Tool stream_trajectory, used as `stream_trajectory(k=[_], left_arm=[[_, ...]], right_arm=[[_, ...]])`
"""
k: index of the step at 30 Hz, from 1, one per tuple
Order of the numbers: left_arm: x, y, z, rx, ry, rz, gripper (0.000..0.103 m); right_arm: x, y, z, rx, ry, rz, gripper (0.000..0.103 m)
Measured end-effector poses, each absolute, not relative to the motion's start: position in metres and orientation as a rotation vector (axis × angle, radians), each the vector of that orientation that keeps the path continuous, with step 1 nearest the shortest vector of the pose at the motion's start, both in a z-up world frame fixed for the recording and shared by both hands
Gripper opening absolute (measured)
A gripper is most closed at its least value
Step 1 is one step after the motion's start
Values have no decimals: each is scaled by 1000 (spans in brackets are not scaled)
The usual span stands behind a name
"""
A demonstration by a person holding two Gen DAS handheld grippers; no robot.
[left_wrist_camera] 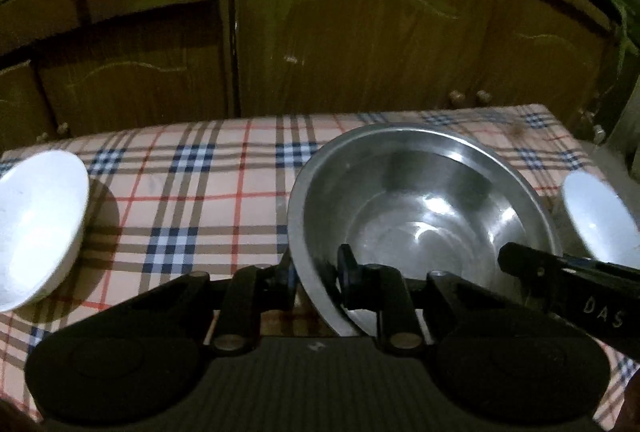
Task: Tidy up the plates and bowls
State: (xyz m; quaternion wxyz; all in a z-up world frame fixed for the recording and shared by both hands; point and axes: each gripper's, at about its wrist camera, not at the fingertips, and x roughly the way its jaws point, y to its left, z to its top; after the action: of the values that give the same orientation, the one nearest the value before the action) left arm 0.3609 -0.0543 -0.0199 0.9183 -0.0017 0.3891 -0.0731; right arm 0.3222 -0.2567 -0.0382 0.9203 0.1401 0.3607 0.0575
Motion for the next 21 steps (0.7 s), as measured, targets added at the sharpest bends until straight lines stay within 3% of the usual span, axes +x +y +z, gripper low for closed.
stream_trajectory(k=[21], left_arm=[[264, -72, 62, -6, 690, -157, 21]], right_arm=[[221, -277, 56, 221, 602, 117, 26]])
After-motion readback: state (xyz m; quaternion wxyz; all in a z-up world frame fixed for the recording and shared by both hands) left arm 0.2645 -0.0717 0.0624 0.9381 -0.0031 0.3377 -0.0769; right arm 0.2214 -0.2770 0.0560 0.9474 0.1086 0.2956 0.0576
